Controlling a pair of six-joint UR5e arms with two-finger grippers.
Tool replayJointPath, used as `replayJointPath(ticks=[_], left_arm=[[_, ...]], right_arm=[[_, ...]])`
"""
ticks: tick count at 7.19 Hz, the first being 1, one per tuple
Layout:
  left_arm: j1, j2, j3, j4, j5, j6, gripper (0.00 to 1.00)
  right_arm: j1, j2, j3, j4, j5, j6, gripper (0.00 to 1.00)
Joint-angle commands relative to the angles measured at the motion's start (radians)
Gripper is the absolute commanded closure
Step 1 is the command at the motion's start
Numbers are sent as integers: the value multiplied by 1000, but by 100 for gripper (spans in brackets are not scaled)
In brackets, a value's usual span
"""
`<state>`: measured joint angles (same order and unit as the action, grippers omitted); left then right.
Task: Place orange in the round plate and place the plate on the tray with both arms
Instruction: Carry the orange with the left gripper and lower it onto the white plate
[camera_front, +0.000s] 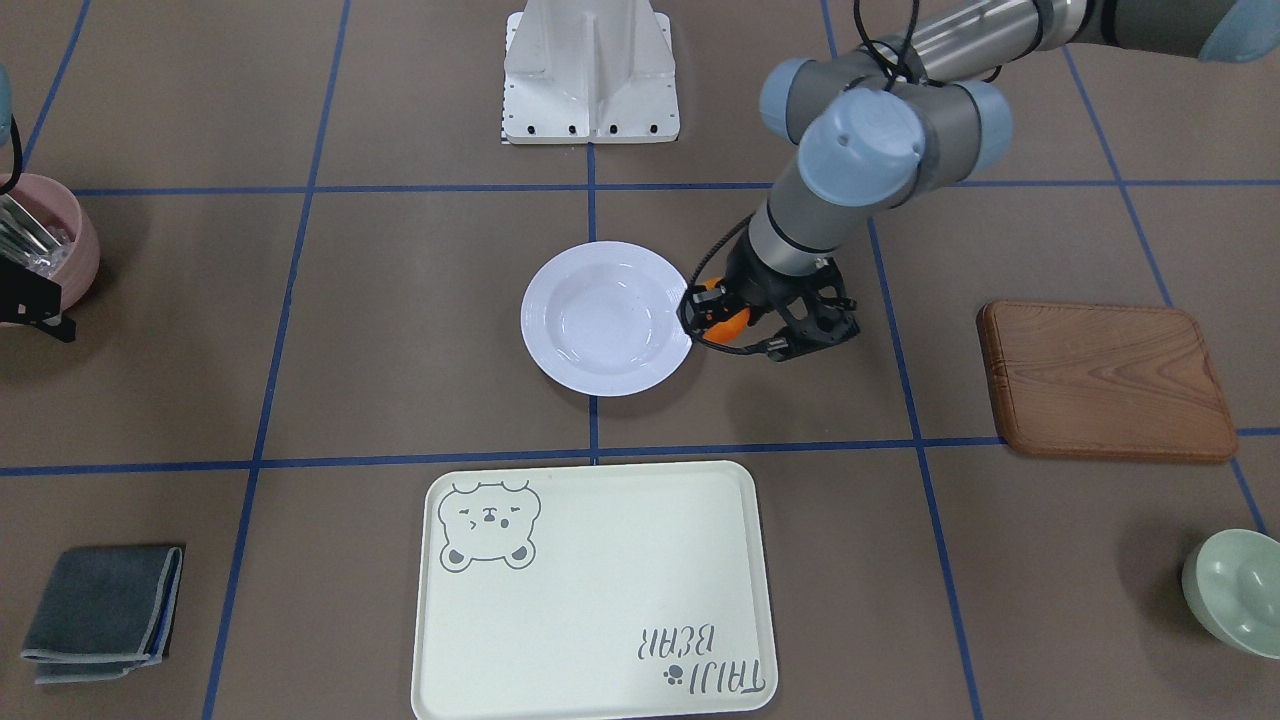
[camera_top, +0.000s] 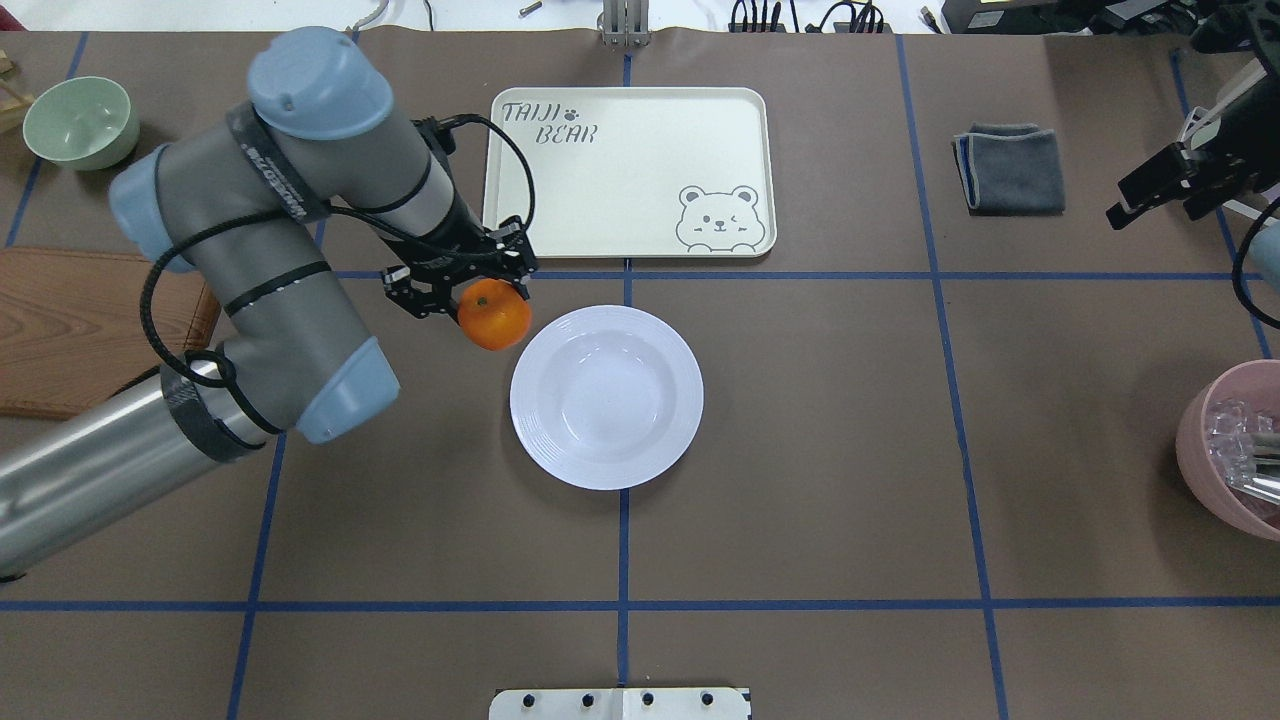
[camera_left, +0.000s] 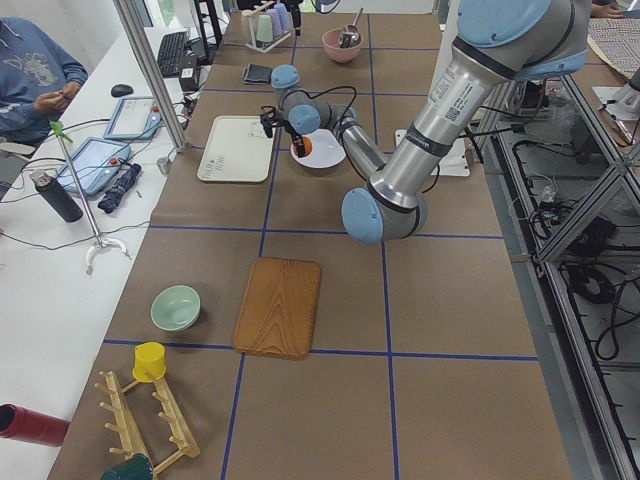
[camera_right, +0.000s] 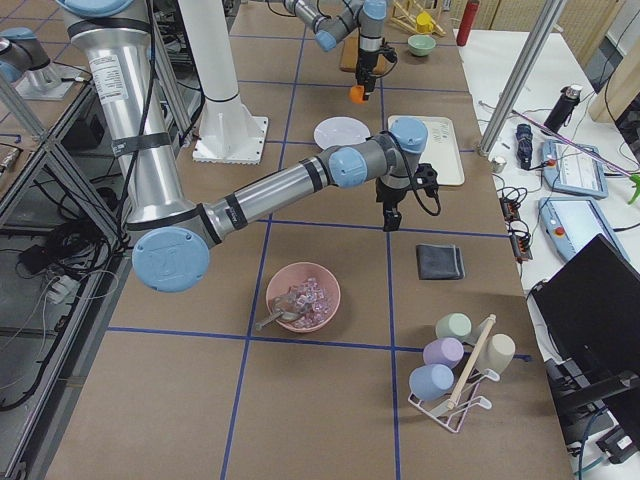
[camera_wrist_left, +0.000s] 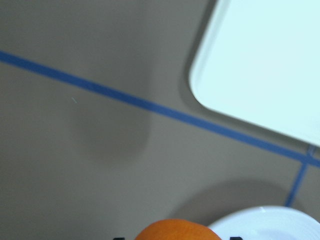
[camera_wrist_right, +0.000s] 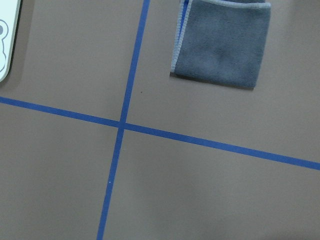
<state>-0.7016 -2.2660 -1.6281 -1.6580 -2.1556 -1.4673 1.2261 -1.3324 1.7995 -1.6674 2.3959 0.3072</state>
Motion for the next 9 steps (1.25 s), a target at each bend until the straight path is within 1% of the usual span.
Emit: replayJointPath(ticks=[1,2,3,4,5,7,8,9], left_arm=[[133,-65,25,21,133,-56,100],[146,-107,86,21,147,-65,100],[149,-127,143,-11,154,-68,100],[154,-124,178,-58,181,-70,100],[165,-127,207,-84,204,-68,100],[171,-132,206,-92,207,-67,100],[178,-136,209,-91,209,-67,53],[197,-136,211,-91,238,-67,35]], right_arm=[[-43,48,-15,0,-17,27,0],[-62,70,-26,0,-30,55,0],[-72,74,-25,0,-35,70,0],[-79,75,-25,2,-35,70,0],[-79,75,-26,8,-37,72,0],[-83,75,-26,8,-37,72,0],[-83,75,-26,8,-37,72,0],[-83,75,-26,8,-37,72,0]])
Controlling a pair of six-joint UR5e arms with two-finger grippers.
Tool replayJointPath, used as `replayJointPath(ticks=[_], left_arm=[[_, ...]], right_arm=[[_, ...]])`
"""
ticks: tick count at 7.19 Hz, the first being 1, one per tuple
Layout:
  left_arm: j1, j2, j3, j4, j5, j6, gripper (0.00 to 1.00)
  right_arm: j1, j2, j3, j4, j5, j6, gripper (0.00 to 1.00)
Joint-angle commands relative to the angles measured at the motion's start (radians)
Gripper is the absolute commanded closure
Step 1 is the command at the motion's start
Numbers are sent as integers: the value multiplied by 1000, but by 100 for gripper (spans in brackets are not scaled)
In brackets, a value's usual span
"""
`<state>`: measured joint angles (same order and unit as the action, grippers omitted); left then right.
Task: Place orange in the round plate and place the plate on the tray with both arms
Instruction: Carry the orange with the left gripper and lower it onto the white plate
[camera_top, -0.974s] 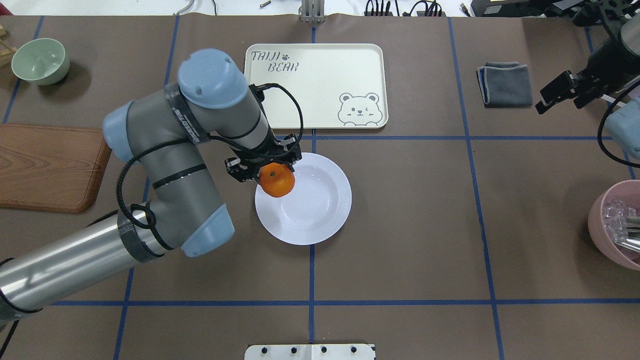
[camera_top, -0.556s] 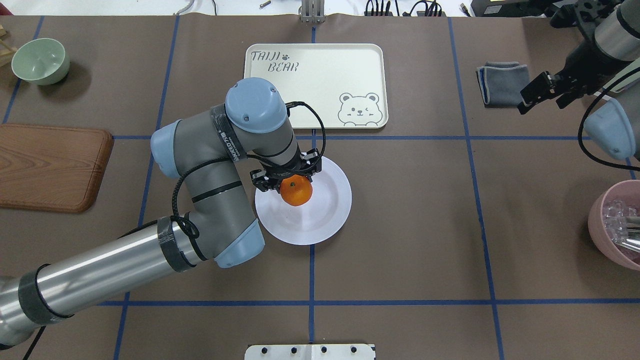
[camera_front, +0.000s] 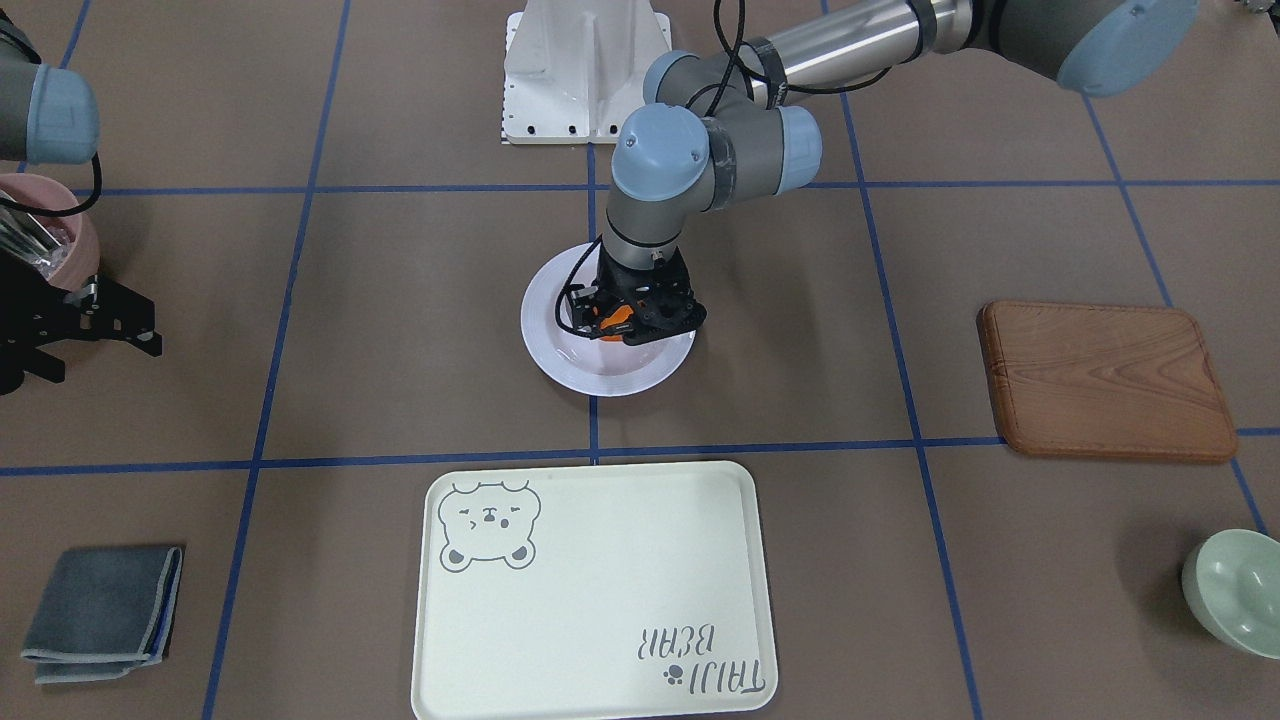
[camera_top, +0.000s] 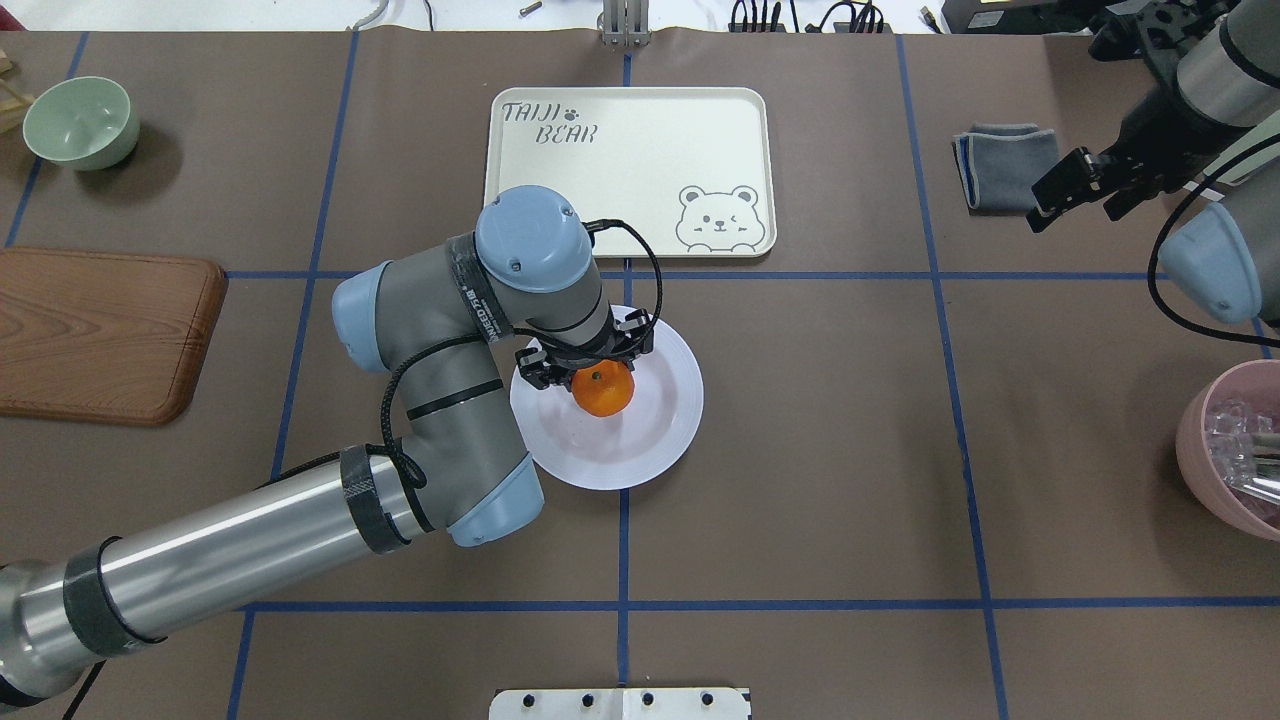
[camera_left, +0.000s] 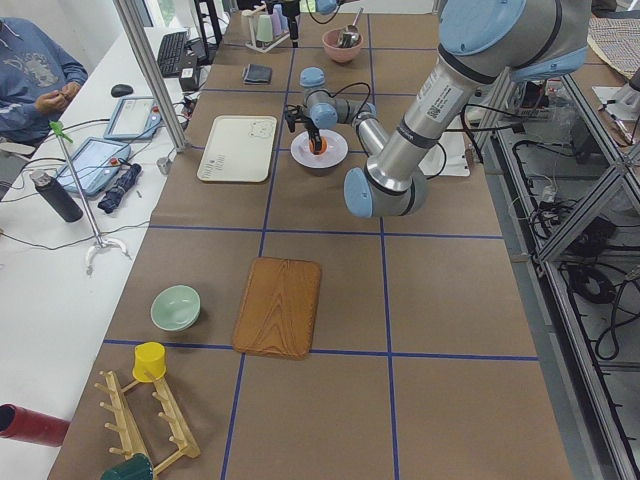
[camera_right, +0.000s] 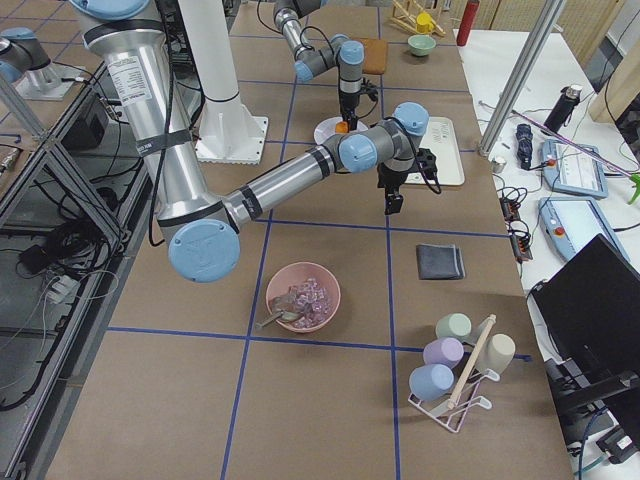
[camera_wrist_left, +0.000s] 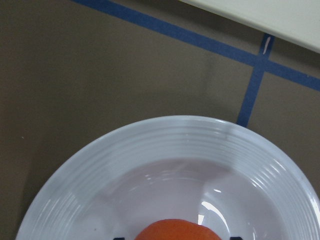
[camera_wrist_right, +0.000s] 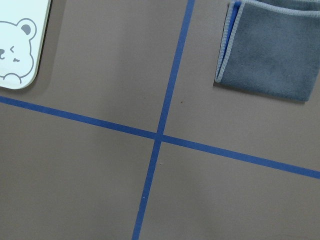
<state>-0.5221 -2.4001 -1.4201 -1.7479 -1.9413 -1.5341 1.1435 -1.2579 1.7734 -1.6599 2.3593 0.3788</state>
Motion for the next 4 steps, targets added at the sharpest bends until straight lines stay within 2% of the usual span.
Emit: replayJointPath(ticks=[1,2,4], left_arm=[[19,-2,-2,-2,27,0,28],[17,-2,-8,1,27,2,4],[16,7,-28,5,30,-1,2]], right_arm=[[-1,0,0,0,0,0,0],[-1,2,1,0,0,0,0],[-1,11,0,0,0,2,0]])
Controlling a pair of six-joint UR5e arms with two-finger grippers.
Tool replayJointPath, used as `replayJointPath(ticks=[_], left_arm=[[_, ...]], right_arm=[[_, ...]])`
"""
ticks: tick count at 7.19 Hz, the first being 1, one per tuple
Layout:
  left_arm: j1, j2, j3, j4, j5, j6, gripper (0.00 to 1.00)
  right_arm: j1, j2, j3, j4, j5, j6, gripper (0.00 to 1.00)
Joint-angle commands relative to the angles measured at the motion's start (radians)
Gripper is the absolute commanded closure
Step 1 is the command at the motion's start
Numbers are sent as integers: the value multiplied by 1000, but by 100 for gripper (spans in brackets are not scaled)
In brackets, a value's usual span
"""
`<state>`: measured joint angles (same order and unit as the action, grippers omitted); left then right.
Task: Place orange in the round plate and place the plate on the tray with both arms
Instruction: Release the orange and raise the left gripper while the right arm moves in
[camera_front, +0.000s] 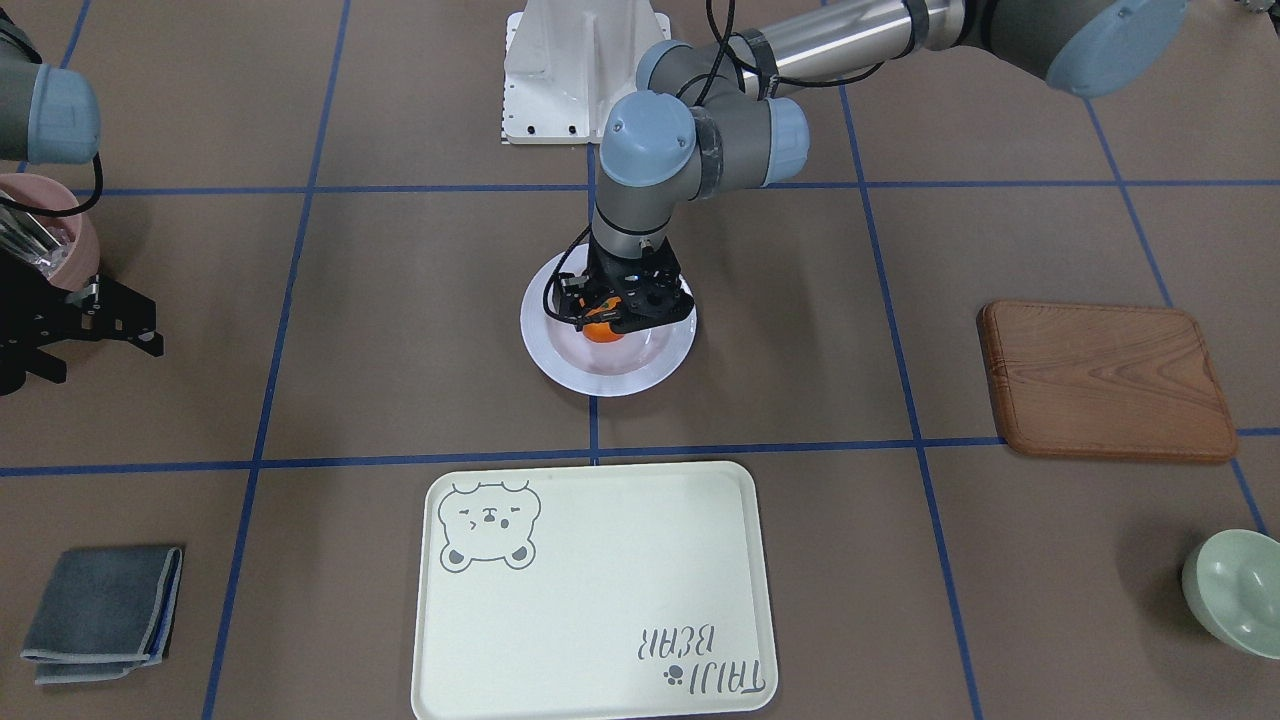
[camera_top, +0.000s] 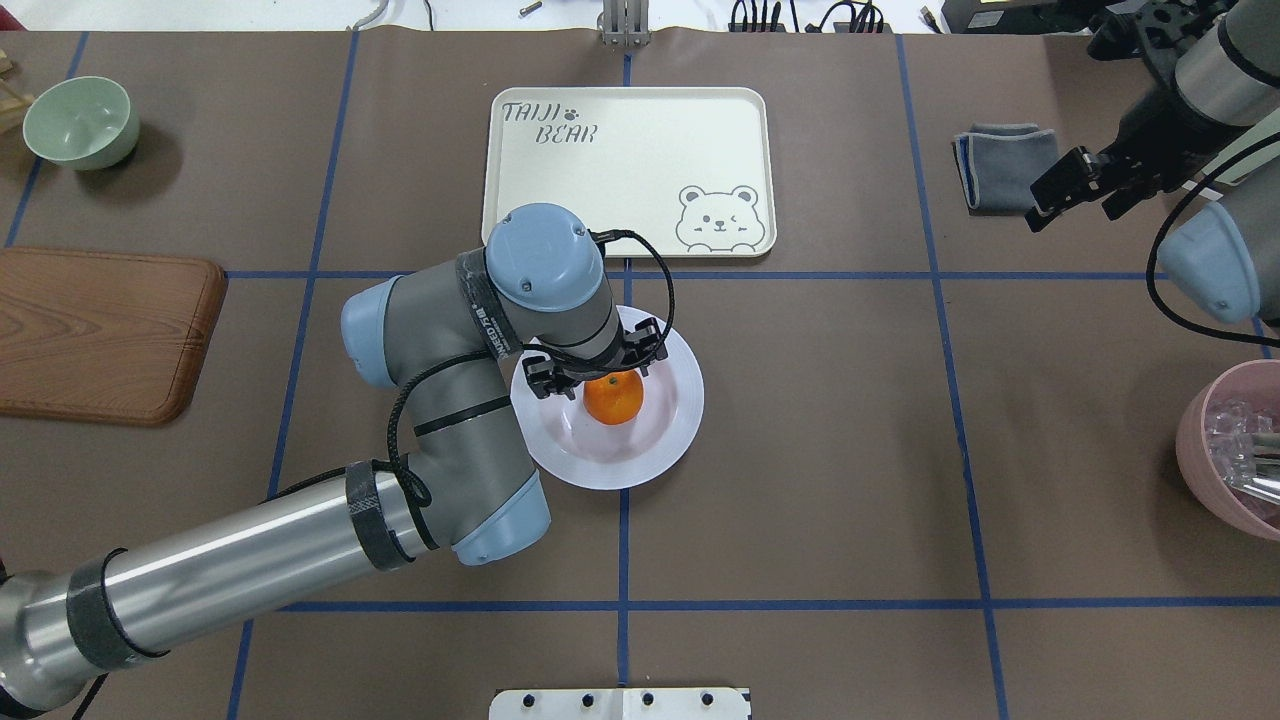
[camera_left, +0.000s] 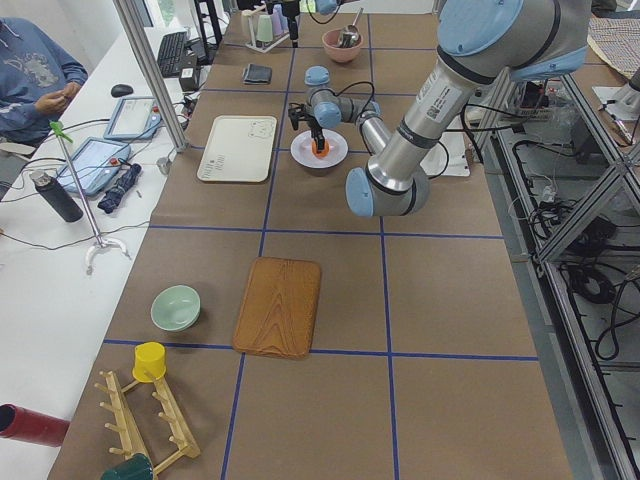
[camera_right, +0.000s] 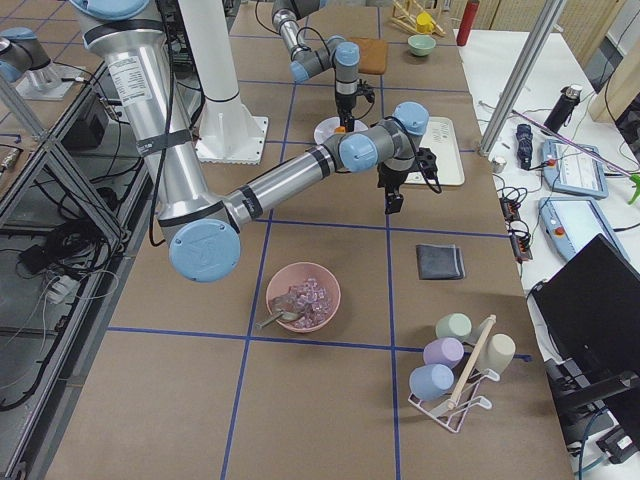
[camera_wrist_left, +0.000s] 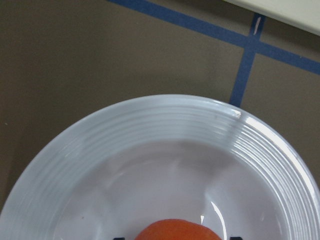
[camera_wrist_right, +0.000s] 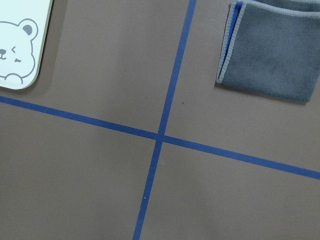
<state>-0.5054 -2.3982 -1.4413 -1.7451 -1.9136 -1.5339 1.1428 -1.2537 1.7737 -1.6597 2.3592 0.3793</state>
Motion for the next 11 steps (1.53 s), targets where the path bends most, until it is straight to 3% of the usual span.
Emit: replayJointPath(ticks=[1,2,5,7,9,11], left_arm=[[-4,5,-10,4,4,-3,2],[-25,22,-46,9,2,0,2],[-96,219,-307,47,-10,47,2],[-145,290,-477,235,-13,270,2],[-250,381,-524,246,-129,397,2],[-326,444,-537,246,-148,524,2]], right_arm=[[0,8,0,0,0,10,0],[-9,17,-6,0,0,23,0],[-25,60,-77,47,0,55,0],[-50,68,-71,81,2,157,0],[-147,70,-82,266,-27,394,0],[-266,66,-80,418,-80,641,0]])
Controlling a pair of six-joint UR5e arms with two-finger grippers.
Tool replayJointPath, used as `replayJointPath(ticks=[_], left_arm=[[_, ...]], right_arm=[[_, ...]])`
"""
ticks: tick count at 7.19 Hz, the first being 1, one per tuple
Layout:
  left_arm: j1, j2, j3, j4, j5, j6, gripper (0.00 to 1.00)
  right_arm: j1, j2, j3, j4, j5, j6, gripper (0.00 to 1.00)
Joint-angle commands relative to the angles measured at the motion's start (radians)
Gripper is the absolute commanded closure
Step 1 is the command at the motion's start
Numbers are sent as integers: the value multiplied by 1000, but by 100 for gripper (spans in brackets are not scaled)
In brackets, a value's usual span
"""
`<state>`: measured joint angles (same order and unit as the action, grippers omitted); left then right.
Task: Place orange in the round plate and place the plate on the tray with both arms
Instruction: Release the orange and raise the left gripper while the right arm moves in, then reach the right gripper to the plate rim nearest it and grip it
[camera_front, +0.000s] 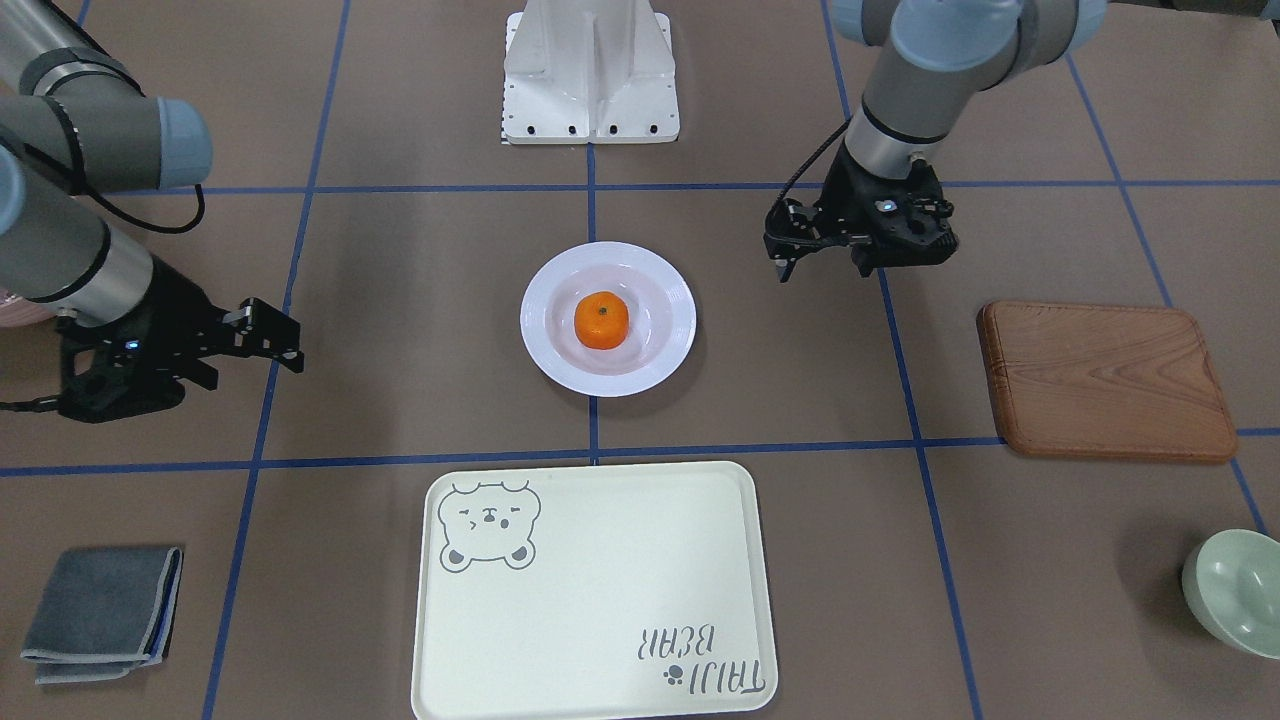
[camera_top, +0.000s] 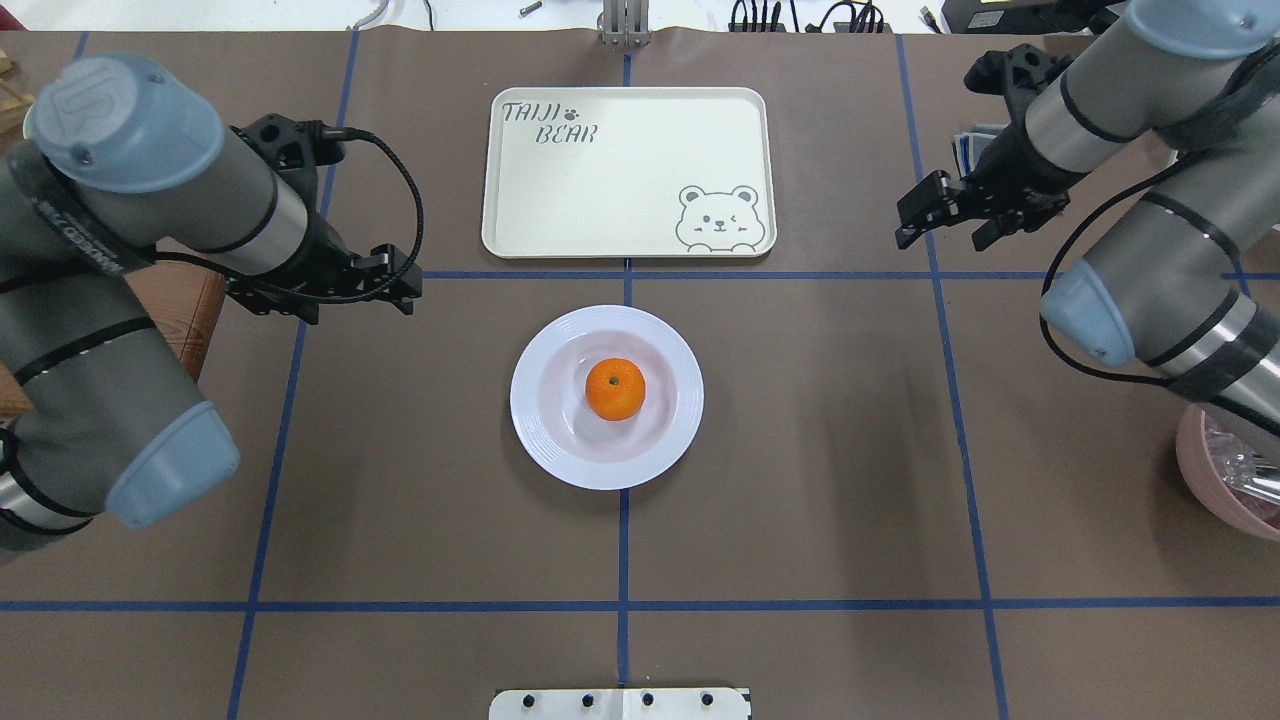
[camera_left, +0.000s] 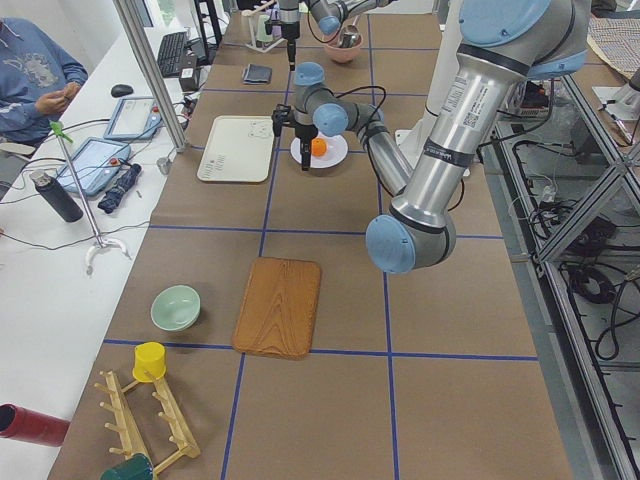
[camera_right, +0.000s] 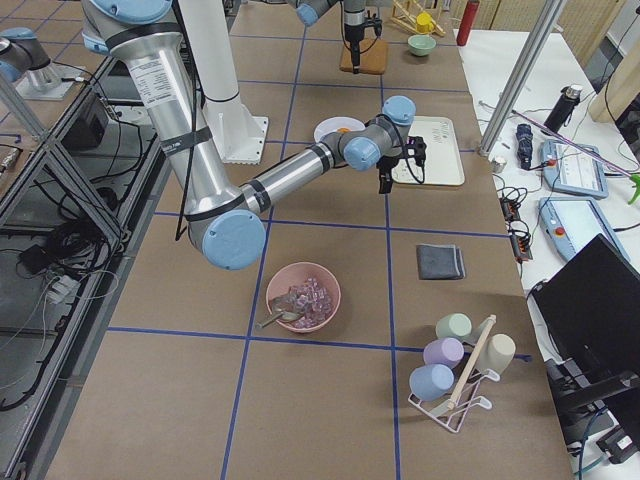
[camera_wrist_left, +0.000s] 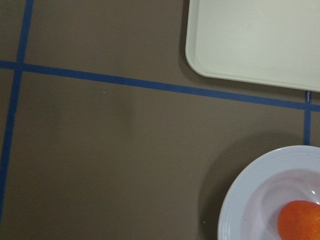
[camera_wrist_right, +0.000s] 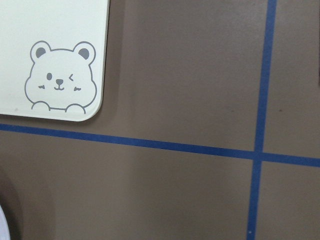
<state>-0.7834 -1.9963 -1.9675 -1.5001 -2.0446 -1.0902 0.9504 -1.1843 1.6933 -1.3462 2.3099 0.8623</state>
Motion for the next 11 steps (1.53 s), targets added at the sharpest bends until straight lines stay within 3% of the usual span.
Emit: replayJointPath(ticks=[1,2,4,8,9,11], left_arm=[[-84,62,-11,0,-40,125,2],[-123,70,-4,1,-67,162,2],[-157,80,9,4,-71,205,2],[-158,79,16,3,-71,204,2],[-158,79,16,3,-71,204,2],[-160,79,15,3,-71,204,2]], right_arm=[[-135,-9,2,216,-70,329,0],[-207,-11,2,343,-142,547,0],[-396,-27,-9,612,-445,867,0],[-593,-54,-134,1035,-882,1177,0],[-628,-58,-174,1097,-933,1182,0],[-657,-51,-190,1104,-987,1184,0]])
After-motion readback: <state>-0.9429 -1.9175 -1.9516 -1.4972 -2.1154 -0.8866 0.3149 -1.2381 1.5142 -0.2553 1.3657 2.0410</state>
